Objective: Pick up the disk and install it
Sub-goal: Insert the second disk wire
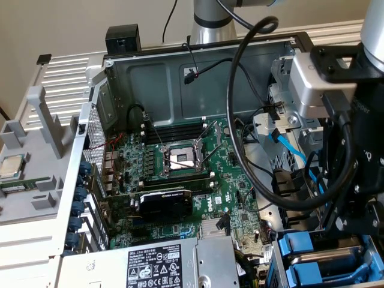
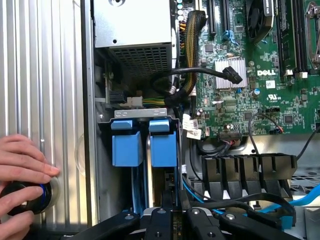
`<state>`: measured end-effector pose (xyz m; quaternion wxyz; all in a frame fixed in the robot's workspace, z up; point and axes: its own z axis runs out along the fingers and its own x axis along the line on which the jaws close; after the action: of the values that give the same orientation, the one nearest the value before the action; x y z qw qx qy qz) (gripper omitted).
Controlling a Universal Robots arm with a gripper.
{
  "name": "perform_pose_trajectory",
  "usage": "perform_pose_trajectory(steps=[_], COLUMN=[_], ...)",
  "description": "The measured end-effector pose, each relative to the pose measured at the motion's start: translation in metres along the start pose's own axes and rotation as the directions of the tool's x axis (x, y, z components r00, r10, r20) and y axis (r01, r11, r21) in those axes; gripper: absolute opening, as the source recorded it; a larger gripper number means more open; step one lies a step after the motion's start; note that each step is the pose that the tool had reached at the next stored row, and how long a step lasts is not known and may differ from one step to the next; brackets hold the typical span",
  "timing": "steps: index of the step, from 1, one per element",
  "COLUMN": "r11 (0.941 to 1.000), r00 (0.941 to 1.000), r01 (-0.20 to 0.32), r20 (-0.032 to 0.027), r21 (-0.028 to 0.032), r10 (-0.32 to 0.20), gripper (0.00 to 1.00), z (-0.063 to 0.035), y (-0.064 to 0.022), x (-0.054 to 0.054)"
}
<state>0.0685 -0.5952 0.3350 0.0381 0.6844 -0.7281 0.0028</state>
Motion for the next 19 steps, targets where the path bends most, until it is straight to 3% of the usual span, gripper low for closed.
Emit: perform_pose_trajectory(steps=[13,15,16,19], r11=[1.0,1.0,1.0,1.0], r00=[1.0,1.0,1.0,1.0], r01=[0.0,0.0,0.0,0.0], r20=[0.0002,-0.0001,-0.0008,-0.0013], r21=[0.0003,0.0001,0.0001,0.0001], r10=[0.0,0.0,0.0,0.0], gripper=[0.17,0.18,0.25,0.25], z=[0.0009,0.0003,-0.0004,-0.0011], y=[-0.0001,-0.0001,0.0,0.0001], x=[-0.0001,-0.0002,-0.0002,-0.0004])
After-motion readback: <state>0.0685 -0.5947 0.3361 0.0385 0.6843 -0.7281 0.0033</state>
